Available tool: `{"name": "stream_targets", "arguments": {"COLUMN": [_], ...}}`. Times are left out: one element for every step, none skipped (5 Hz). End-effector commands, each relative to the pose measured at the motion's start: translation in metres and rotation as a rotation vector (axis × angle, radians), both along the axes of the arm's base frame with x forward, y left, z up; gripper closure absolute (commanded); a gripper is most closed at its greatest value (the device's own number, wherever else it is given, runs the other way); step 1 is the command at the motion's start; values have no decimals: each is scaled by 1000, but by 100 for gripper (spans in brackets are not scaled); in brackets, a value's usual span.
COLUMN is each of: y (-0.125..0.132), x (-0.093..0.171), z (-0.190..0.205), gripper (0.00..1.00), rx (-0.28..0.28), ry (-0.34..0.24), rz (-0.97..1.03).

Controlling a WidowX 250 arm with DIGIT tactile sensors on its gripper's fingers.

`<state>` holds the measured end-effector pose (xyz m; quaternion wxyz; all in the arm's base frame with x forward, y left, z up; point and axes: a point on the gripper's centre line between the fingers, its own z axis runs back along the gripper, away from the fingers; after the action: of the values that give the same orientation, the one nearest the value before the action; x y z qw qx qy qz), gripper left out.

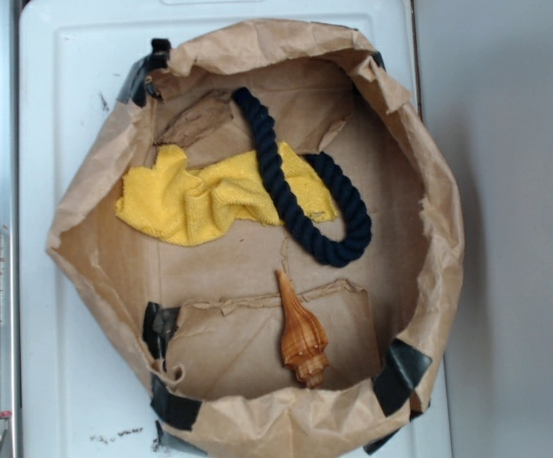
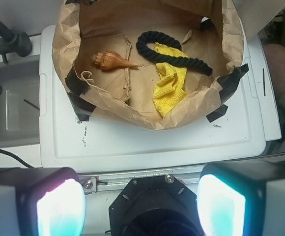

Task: Grab the shell.

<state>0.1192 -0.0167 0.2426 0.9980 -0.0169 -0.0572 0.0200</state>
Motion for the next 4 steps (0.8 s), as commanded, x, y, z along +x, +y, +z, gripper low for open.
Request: {"name": "stream_targets", "arguments": {"y": [0, -15, -19, -15], "x": [0, 20, 51, 76], "z": [0, 11, 3, -6], "gripper": [0, 0, 0, 0], "rx": [0, -42, -49, -38], "ry": [0, 9, -4, -36], "rz": [0, 29, 53, 15]}}
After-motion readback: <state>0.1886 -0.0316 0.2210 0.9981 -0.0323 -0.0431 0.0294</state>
